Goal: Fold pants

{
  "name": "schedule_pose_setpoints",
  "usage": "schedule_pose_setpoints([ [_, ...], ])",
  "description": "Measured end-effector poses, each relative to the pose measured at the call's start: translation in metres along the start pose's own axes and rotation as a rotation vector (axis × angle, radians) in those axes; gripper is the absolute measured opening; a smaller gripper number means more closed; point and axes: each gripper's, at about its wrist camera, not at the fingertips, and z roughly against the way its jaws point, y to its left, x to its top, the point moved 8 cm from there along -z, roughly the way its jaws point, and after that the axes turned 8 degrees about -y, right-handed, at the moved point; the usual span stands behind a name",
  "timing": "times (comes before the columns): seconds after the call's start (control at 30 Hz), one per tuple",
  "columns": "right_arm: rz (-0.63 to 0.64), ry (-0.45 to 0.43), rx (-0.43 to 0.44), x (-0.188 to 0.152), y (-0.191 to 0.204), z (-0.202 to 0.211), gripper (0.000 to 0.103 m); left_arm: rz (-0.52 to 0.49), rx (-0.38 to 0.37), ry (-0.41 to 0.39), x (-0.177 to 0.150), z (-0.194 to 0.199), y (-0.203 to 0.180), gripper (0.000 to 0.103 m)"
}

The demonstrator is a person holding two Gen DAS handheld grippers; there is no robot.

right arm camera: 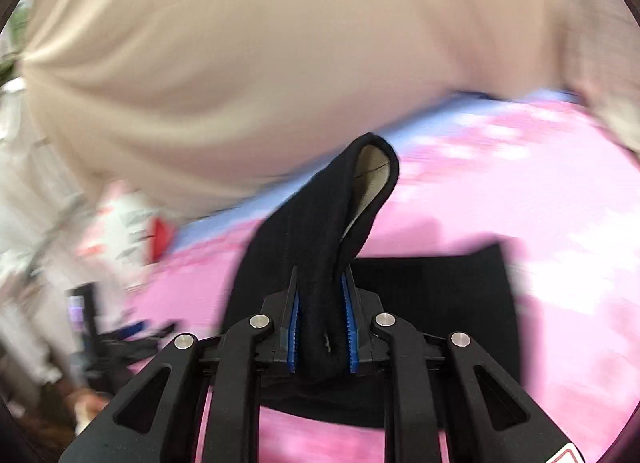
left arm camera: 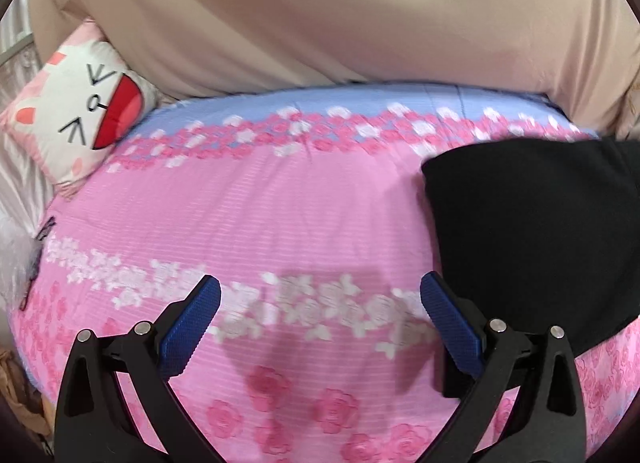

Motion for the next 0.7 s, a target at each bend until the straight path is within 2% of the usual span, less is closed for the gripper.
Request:
schedule_pose_setpoints([
  [0.07,-0.068,0.042,-0.063,-0.017,-0.04,-0.01,0.017,-0.016,-0.021,0.029,-0.005,-0.009,-0.018,0.098],
  [0.13,-0.119,0.083,-0.068,-0.036,-0.063,-0.024,0.02,-0.032,-0.056,0.051,-0.007,-0.013,-0.037,0.098],
  [0.2,-0.158,0.061,-0.039,-0.039,-0.066,-0.024,0.024,-0.047,-0.07,0.052,-0.006,-0.011,-0.048,0.098],
  [0.27,-0.131,0.059,-0.032,-0.037,-0.06,-0.021,0.027,-0.06,-0.079,0.044,-0.003,-0.005,-0.056,0.098],
  [0.33,-0.126,0.058,-0.019,-0.035,-0.059,-0.02,0.034,-0.053,-0.109,0.036,-0.001,-0.001,-0.06,0.098],
  [0.4,-0.13,0.069,0.018,-0.037,-0.056,-0.023,0.046,-0.029,-0.123,0.04,-0.001,-0.002,-0.062,0.098],
  [0.43,-0.117,0.069,0.006,-0.038,-0.056,-0.027,0.046,-0.024,-0.128,0.049,-0.002,-0.004,-0.063,0.098],
  [0.47,-0.095,0.075,-0.006,-0.039,-0.054,-0.031,0.045,-0.022,-0.133,0.061,-0.004,-0.006,-0.065,0.098],
  [0.53,-0.032,0.085,-0.038,-0.038,-0.046,-0.037,0.022,-0.028,-0.134,0.077,-0.008,-0.009,-0.068,0.098],
  [0.7,0.027,0.036,0.17,-0.004,0.028,-0.022,0.018,-0.036,-0.113,0.055,-0.003,-0.004,-0.067,0.098],
])
